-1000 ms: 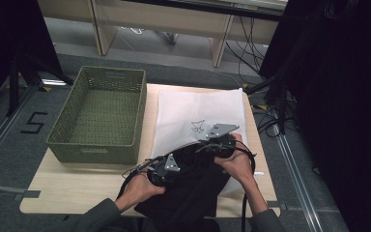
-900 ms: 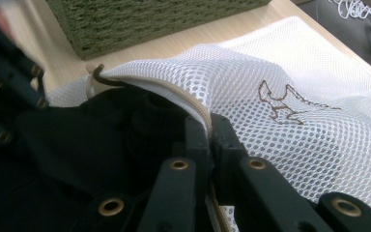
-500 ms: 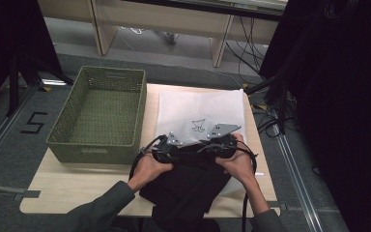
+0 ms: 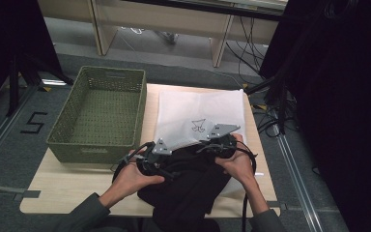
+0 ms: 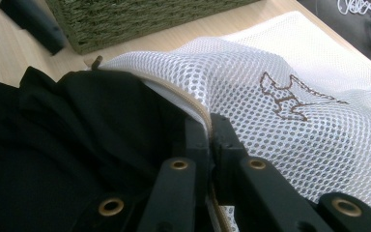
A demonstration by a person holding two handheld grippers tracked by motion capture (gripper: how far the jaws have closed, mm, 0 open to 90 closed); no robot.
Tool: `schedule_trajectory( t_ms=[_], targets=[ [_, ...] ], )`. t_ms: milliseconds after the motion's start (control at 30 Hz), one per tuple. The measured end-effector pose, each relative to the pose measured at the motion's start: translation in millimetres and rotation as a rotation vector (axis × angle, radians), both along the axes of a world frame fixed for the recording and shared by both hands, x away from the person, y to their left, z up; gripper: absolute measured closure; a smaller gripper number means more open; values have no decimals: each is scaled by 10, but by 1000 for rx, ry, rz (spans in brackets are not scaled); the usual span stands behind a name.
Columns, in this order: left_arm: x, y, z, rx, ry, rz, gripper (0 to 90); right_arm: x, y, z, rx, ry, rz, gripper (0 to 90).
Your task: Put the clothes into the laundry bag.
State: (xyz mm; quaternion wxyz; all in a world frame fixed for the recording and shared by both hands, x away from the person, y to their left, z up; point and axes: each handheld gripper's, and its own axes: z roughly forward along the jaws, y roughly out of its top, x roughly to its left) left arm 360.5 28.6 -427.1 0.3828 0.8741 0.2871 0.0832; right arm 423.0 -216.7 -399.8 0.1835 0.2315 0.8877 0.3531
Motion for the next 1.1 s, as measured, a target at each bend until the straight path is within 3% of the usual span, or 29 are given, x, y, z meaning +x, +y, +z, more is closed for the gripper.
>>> schedule_trajectory(
  t_ms=[33, 100, 167, 200, 433, 500, 533, 633, 733, 867, 967, 1100],
  targets=[
    [-33, -5, -44, -10, 30, -7, 189, 0, -2, 2, 1, 2, 0, 882],
    [-55, -7, -161, 44, 13, -17, 189, 0, -2, -3, 2, 1, 1, 882],
    [-66, -43, -326, 86, 27, -16, 189, -1, 1, -3, 2, 4, 0, 882],
    [-67, -66, -404, 96, 42, -22, 184, -1, 2, -2, 0, 5, -1, 882],
    [-6, -188, -702, 153, 44, -31, 166, -4, -2, -9, 2, 9, -4, 882],
    [-5, -212, -740, 167, -2, -42, 215, 4, -5, -1, 0, 2, 6, 882],
    [-4, -214, -726, 163, -9, -48, 264, 4, -6, 2, 3, 8, -2, 882],
    [7, -237, -678, 145, -16, -90, 600, -9, 1, -13, -4, 6, 6, 882],
    [5, -283, -631, 135, -37, -105, 769, -17, 15, -3, -1, 5, 4, 882],
    [108, -322, -493, 94, -43, -99, 802, -28, 27, 24, 5, 3, 10, 882],
    [241, -331, -360, 34, -55, -52, 804, -28, 34, 16, 10, 6, 10, 882],
    [416, -356, -262, -11, -72, 0, 804, -12, 20, 18, 19, 3, 15, 882]
  ],
)
